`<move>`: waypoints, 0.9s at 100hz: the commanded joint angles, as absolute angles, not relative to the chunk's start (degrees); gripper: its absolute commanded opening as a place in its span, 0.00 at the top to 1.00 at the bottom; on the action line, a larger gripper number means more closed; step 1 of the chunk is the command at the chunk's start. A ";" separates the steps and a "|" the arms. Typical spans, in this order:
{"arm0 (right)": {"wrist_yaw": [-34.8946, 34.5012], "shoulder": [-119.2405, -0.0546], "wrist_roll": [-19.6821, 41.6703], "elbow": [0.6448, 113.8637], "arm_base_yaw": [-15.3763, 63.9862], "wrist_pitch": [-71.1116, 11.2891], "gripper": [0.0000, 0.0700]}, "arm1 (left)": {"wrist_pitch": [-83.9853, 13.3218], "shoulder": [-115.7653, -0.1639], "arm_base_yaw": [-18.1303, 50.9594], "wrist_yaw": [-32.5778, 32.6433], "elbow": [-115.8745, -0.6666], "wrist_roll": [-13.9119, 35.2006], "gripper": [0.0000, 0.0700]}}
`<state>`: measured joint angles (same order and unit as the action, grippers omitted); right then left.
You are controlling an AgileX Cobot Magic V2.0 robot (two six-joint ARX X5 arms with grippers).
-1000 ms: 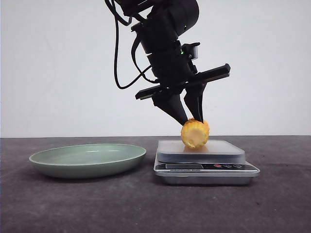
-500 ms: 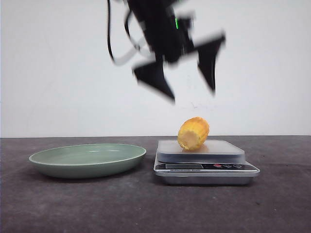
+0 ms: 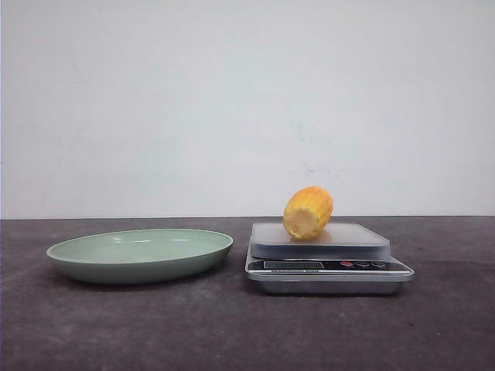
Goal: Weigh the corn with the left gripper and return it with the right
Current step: 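Withdraw the left gripper upward away from the scale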
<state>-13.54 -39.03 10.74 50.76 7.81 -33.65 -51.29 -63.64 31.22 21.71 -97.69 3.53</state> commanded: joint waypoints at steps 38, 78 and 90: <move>-13.69 -39.97 10.02 51.90 12.62 -33.54 0.21 | -77.56 -32.88 25.65 34.09 -98.59 11.97 0.24; -13.19 -49.01 10.98 51.90 19.81 -28.36 0.21 | -83.81 -12.88 19.25 25.08 -83.61 20.36 0.27; -11.16 -55.57 12.53 51.90 23.11 -23.57 0.14 | -83.79 -9.48 17.23 20.23 -77.54 19.97 0.27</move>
